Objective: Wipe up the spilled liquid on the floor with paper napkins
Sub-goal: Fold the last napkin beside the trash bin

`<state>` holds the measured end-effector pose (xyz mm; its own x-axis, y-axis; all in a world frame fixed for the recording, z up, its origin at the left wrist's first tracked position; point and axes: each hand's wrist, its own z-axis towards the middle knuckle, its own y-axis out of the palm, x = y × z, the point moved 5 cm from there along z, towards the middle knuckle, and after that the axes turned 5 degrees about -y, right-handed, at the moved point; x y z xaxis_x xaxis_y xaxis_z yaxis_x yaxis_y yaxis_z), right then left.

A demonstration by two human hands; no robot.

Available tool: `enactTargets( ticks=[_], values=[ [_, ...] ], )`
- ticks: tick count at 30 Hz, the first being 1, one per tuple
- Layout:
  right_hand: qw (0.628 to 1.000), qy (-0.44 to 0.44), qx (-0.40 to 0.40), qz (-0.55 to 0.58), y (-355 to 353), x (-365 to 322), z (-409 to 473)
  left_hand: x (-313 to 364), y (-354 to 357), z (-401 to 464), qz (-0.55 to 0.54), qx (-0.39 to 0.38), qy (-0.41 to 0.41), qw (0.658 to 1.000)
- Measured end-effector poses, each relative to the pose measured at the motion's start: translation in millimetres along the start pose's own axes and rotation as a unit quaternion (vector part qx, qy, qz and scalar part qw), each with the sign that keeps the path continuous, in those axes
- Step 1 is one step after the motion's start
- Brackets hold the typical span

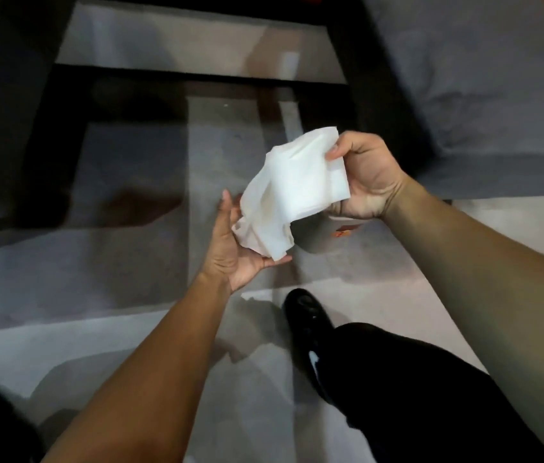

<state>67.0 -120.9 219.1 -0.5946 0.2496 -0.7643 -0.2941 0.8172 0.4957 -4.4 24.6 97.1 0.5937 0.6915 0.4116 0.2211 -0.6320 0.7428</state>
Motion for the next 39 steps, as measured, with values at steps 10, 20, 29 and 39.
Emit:
enactTargets(
  ticks=[10,20,29,39],
  values=[
    [0.981,-0.069,0.055,0.173,-127,55,-62,-64,4,47,0.142,0.092,-0.051,0.984],
    [0.949,-0.102,0.107,0.280,-251,119,-105,-159,-39,118,0.222,0.319,-0.160,0.907],
    [0.942,-0.074,0.225,0.237,-302,129,-114,-174,24,140,0.407,0.207,-0.061,0.887],
    [0.918,-0.134,0.178,0.328,-292,132,-137,-180,45,151,0.552,-0.039,-0.060,0.831]
  ],
)
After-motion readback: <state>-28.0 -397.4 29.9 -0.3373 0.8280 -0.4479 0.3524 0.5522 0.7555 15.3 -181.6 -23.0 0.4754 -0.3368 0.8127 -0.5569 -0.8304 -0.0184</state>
